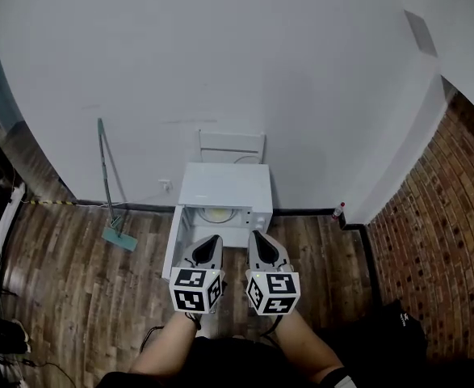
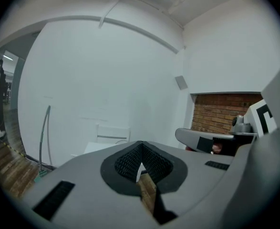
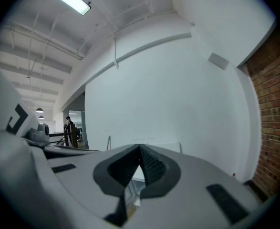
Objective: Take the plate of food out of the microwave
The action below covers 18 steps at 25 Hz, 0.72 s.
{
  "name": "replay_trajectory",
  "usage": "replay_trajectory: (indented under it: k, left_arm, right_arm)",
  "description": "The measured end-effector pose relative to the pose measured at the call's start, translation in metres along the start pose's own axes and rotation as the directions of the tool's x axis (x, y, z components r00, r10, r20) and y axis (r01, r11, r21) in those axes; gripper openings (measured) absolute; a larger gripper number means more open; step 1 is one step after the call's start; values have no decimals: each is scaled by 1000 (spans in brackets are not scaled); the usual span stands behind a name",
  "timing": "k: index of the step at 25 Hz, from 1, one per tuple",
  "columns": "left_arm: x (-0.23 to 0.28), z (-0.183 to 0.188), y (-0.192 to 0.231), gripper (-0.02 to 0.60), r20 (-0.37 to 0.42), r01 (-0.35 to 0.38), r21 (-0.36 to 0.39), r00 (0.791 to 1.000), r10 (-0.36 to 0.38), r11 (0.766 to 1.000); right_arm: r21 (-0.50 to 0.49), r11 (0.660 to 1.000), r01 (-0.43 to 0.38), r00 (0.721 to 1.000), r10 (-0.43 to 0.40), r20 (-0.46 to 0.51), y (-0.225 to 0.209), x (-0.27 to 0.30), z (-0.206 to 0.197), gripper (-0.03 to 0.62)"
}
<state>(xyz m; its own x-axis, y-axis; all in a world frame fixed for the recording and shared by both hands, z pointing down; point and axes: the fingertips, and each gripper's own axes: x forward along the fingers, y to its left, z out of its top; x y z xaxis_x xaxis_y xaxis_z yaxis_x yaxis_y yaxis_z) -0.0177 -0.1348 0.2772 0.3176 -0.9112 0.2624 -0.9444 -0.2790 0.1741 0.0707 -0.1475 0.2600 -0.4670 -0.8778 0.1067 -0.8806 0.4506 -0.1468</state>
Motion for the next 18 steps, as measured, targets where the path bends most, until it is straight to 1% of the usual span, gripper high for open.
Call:
replay_trajectory:
  k: [3,6,10,13,18]
  left_arm:
    - [13,-3,5,-3,-11,-29,-4,1000,29,1000]
    - [20,-5,16,-3,-17,-60,-25,998,60,998]
    - [31,-8,29,-5,-28,-81,-52,996,79,995]
    - [46,-11,37,-3,-37,-79,-64,996,77,995]
    - [74,-17,53,-3,-36,-72,-85,997,69,994]
  right_arm:
    - [9,1000,-24,1000,24,-12,-8,14,-4,12]
    - [13,999,-45,999,45,-29,-12,24,-10,12]
    - [11,998,-54,997,55,-56,-15,36,-18,12]
    - [7,999,-39,997,40,-65,-25,47,-23,12]
    - [57,998,10,997,-6,-79,-48,66,-35,12]
